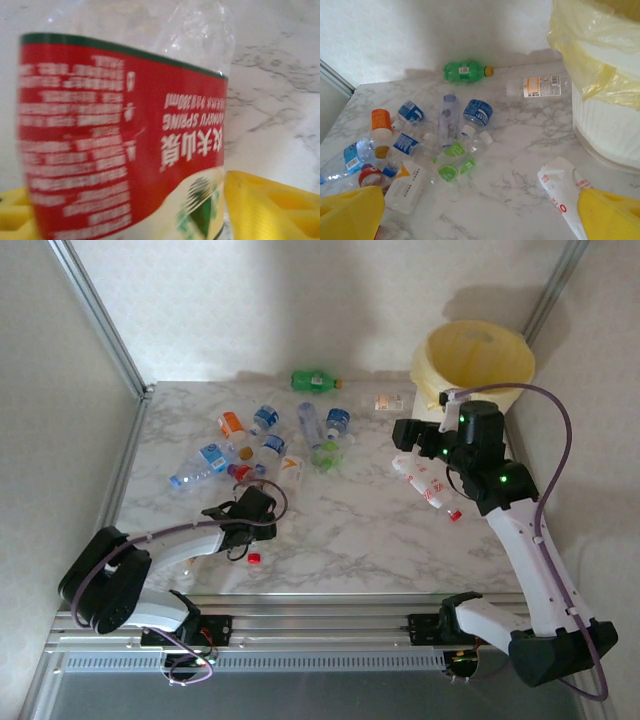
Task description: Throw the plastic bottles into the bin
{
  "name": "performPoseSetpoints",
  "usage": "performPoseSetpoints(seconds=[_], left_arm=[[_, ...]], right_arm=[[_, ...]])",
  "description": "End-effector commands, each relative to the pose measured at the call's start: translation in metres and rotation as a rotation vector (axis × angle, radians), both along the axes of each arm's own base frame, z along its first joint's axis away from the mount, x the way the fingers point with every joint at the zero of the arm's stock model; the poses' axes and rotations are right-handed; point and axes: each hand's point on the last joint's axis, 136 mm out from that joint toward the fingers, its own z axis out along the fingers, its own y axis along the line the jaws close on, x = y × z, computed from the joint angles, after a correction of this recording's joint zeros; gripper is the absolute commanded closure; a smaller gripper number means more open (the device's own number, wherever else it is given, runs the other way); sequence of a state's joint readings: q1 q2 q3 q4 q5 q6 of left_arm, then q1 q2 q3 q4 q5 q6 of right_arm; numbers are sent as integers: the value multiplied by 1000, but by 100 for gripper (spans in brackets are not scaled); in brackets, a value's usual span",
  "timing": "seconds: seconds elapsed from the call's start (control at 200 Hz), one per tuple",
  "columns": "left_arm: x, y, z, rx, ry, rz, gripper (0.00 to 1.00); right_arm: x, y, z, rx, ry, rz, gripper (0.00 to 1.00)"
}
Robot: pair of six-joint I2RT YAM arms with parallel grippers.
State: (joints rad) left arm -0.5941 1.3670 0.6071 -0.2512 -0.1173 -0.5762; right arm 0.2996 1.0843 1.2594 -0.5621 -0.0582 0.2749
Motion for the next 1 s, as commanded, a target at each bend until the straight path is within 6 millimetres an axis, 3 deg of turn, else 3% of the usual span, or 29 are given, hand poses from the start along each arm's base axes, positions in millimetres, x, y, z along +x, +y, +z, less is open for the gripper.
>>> performPoseSetpoints(seconds=[0.0,0.28,0.41,0.731,0.841,0.991], left_arm=[[5,-13,22,-70,-63,-40,40],[8,-30,31,-138,-87,-105,72],[10,-31,34,-137,-88,-106,79],[10,-38,53,-188,-125,-129,82],[16,-52,80,-260,-189,-176,84],[12,-94,150,-457,-376,-369,83]], right_arm=[[-8,7,-5,31,17,25,1],[-14,12,-33,65,79,37,1],[-19,13,-42,72,101,41,1],[-30,18,-54,111,138,62,1],[-38,40,-67,184,179,157,1],[-56,85,-75,328,203,360,1]])
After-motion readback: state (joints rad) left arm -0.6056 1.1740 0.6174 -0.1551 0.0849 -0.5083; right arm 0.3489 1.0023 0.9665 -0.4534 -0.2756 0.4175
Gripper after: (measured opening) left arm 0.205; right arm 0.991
